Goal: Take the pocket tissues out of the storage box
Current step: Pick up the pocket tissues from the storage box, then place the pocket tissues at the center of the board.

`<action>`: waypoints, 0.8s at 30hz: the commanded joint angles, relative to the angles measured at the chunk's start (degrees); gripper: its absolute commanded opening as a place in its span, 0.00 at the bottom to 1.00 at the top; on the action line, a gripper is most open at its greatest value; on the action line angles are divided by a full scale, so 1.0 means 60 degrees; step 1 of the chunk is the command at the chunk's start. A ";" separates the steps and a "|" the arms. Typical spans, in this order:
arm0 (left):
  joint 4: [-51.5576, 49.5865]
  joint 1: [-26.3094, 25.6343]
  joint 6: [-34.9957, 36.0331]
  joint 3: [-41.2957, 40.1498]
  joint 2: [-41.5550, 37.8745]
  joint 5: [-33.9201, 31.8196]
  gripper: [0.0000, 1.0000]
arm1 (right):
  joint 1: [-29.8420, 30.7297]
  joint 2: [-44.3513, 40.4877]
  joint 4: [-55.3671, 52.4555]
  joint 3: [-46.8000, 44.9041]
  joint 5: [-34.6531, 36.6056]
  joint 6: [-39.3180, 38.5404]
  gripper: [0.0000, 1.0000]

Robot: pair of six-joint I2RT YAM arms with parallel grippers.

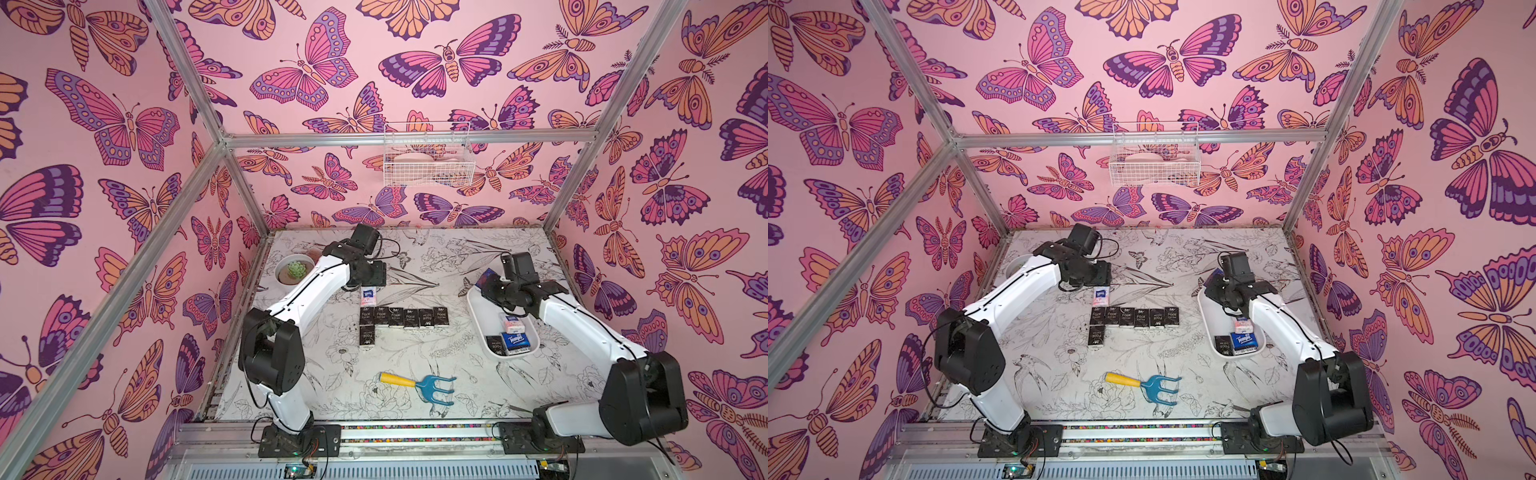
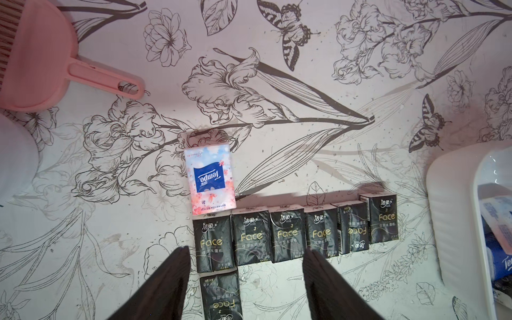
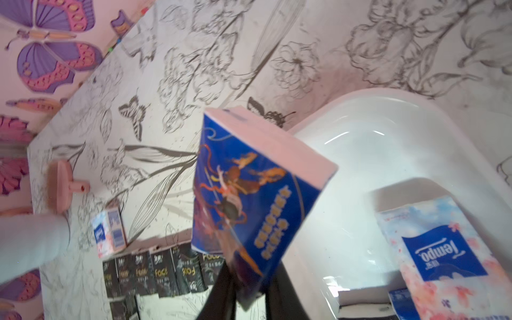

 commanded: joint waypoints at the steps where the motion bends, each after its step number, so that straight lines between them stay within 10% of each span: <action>1: -0.0273 0.0098 -0.0128 0.0132 0.0183 0.0045 0.71 | 0.0651 0.0188 -0.0509 0.0575 -0.0681 -0.1371 0.17; 24: -0.0334 0.1170 -0.1052 -0.1023 -0.0649 -0.0741 0.72 | 0.2864 0.7261 -0.0419 0.5991 -0.3114 -0.2445 0.21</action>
